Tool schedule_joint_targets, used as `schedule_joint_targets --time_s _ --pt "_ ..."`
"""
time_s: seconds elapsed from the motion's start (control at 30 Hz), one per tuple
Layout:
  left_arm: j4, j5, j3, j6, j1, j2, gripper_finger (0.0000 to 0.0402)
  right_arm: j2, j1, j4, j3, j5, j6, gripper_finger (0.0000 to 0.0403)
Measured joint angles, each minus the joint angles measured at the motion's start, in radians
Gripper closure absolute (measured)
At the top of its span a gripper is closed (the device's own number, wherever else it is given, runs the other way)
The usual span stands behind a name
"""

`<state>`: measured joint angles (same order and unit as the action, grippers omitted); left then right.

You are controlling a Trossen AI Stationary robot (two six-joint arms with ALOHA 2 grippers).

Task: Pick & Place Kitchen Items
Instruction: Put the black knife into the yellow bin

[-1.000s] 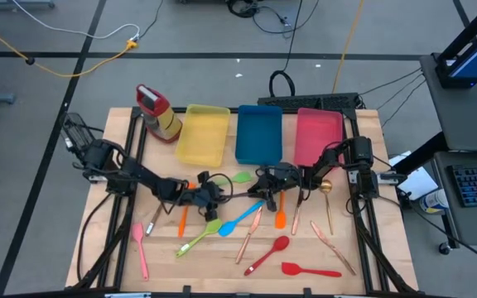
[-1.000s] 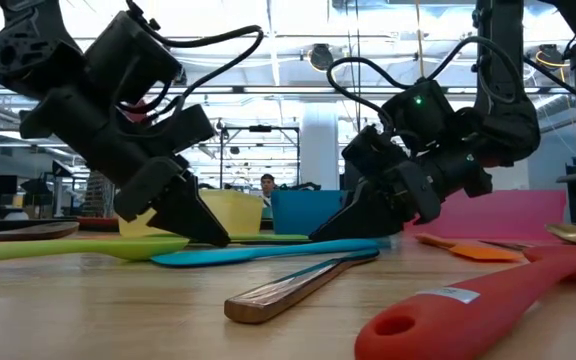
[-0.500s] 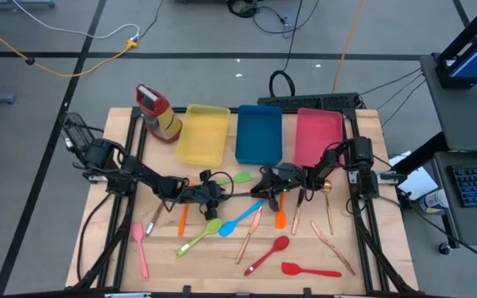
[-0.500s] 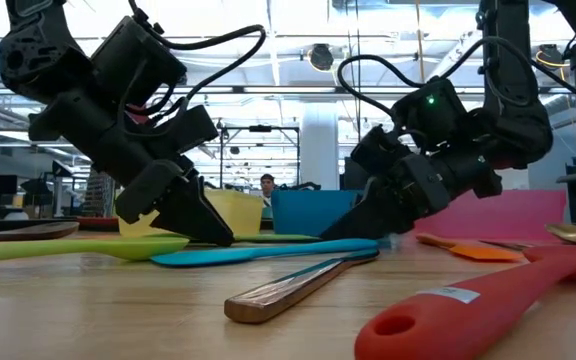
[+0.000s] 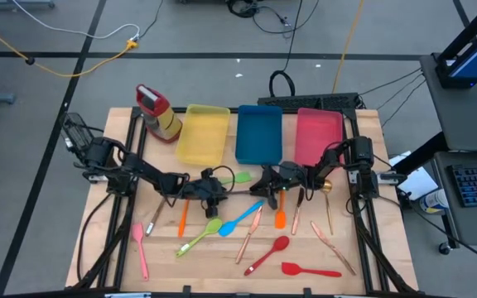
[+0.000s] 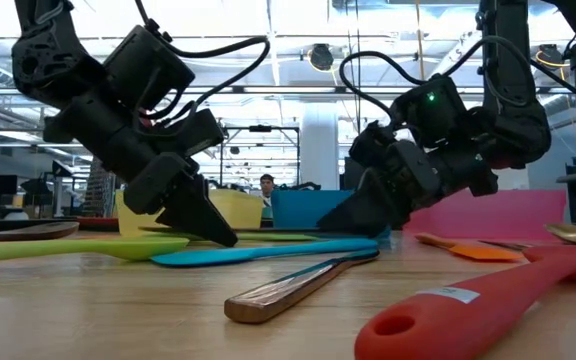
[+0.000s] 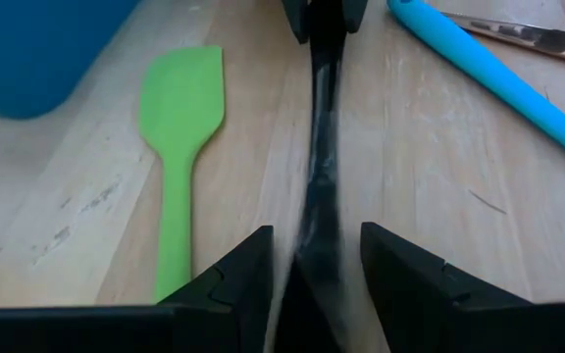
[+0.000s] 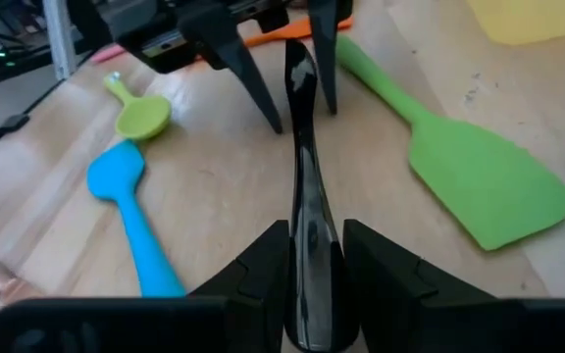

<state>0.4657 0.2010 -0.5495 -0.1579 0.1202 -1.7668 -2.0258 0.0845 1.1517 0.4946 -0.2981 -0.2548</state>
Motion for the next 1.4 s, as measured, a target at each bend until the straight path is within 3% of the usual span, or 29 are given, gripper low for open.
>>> schedule_joint_targets --time_s 0.13,0.33,0.4,0.83,1.27,1.4 --pt "0.005 -0.013 0.000 0.005 -0.011 0.000 0.0271 0.000 0.000 0.003 0.000 -0.016 -0.003 0.0316" --pt "0.009 -0.019 0.000 0.010 -0.017 -0.001 0.0375 0.000 0.001 0.006 0.000 -0.019 -0.009 0.0317" --pt "0.011 -0.024 0.000 0.015 -0.015 0.000 0.0390 0.000 0.001 0.006 0.000 -0.017 -0.002 0.0317" --pt "0.080 -0.021 0.001 0.049 -0.008 -0.003 0.0396 0.058 0.000 0.054 -0.003 -0.021 0.057 0.0316" --pt "0.113 0.092 0.002 0.047 0.032 0.015 0.0397 0.356 -0.028 -0.133 -0.002 -0.020 0.237 0.0232" --pt "0.063 0.141 0.002 0.014 0.049 0.081 0.0397 0.451 -0.048 -0.194 -0.002 0.060 0.335 0.0225"
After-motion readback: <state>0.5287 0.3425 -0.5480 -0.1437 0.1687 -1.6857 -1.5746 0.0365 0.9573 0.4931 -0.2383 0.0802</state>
